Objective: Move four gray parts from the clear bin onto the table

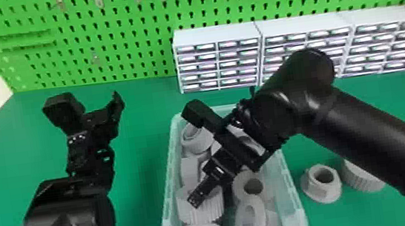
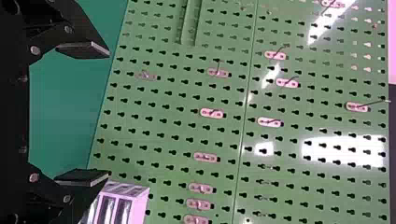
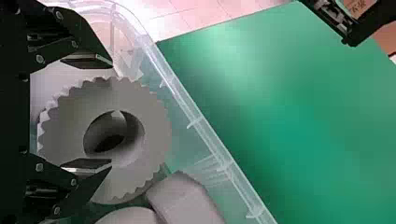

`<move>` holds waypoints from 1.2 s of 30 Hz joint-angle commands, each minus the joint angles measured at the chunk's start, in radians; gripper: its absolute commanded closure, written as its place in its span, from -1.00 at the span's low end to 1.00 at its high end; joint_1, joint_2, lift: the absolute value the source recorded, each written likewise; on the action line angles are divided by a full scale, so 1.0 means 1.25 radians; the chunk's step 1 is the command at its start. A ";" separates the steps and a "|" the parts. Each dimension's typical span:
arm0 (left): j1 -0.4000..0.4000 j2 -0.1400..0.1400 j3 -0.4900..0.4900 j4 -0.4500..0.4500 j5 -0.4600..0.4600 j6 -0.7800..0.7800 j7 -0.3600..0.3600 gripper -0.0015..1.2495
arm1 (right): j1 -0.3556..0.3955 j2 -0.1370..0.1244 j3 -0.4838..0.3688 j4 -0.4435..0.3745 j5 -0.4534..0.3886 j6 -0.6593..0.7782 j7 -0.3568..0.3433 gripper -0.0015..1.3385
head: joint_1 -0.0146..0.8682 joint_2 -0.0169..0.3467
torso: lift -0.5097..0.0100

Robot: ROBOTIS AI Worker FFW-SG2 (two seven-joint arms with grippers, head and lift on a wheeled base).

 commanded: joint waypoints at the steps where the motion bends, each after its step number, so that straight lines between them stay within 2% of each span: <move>1: -0.001 0.000 0.000 0.000 0.000 -0.001 0.000 -0.44 | -0.002 0.000 0.011 0.006 0.001 -0.011 0.013 -0.24 | 0.60 -0.51 | 0.76; 18: -0.007 0.000 -0.004 0.000 0.000 -0.004 0.000 -0.44 | -0.010 0.008 0.016 0.021 0.012 -0.029 0.031 -0.24 | 0.60 -0.51 | 0.76; 36: -0.010 0.000 0.000 0.000 0.000 -0.010 0.000 -0.44 | -0.015 0.011 0.055 0.047 0.006 -0.038 0.060 -0.24 | 0.60 -0.51 | 0.76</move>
